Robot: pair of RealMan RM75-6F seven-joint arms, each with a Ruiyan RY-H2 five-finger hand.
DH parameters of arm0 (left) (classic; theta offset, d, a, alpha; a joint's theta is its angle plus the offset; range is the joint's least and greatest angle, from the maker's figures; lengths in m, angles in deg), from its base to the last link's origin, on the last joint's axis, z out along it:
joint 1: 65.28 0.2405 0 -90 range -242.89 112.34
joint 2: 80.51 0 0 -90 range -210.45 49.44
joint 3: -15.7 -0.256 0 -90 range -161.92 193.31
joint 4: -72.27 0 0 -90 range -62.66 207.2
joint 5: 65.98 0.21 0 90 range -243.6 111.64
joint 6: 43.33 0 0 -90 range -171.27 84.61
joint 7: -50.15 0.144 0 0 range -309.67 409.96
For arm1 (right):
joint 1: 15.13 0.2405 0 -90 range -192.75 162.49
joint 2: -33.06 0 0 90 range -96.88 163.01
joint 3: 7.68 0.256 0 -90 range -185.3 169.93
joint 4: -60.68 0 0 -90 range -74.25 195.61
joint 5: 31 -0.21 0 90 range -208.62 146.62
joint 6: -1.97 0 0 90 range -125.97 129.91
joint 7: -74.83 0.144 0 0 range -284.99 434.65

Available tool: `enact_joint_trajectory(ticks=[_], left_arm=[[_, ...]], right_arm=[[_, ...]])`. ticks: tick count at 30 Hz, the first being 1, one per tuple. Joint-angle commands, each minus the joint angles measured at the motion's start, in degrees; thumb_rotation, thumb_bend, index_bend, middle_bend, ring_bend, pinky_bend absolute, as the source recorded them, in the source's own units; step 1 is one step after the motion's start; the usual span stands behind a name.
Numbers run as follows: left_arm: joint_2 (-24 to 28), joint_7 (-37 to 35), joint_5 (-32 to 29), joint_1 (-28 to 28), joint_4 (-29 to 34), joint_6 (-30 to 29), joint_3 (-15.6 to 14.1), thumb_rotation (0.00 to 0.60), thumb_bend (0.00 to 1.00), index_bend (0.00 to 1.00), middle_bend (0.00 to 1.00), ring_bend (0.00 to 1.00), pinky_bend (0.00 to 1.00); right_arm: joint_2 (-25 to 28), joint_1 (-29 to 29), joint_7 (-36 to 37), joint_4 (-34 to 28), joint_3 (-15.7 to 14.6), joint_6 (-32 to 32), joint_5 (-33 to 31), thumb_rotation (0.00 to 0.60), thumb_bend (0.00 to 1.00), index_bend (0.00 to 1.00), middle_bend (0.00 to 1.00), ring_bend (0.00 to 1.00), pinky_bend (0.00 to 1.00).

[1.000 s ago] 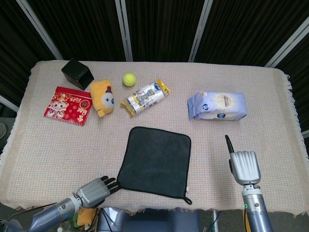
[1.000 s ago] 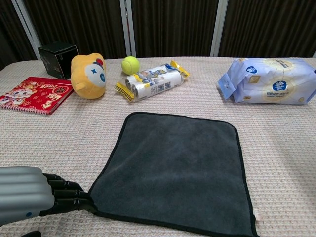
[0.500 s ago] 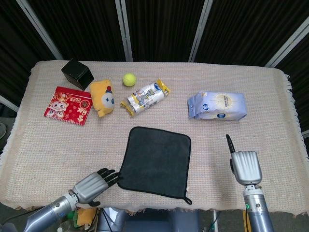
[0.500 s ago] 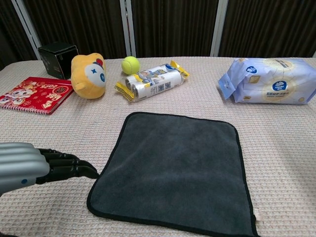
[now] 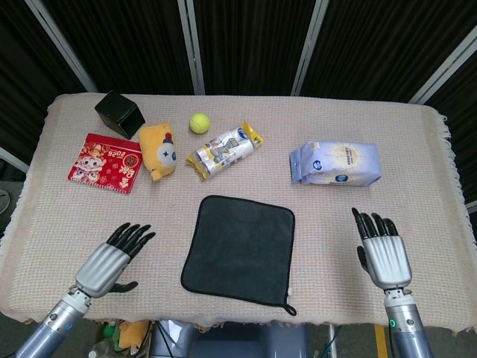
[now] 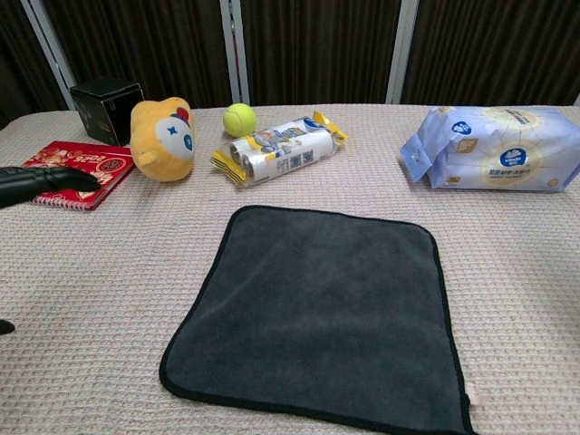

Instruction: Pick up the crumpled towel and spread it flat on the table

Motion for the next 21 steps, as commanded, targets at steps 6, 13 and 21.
enact_joint_trajectory(ticks=[6,13,21], left_arm=[[-1.31,-6.95,1.79,8.35,-8.64,-11.37,2.23,0.6,0.06,0.0,0.0,0.0,0.0],[-1.27,-8.77,1.82,13.06,-14.55,-15.79,2.25,0.6,0.02,0.0,0.0,0.0,0.0],[-0.11,-12.49,0.19,16.8,-17.97,-18.19,3.45,0.6,0.02,0.0,0.0,0.0,0.0]], right_arm=[[0.62,-4.7,13.38,10.19,-2.96,3.44,4.88,0.6,0.35,0.0,0.0,0.0,0.0],[-0.05,-8.76,24.82,18.76,-4.07,8.11,7.44,0.6,0.34,0.0,0.0,0.0,0.0],[-0.03,-11.74,33.47,24.66,-4.21,9.57,7.5,0.6,0.34,0.0,0.0,0.0,0.0]])
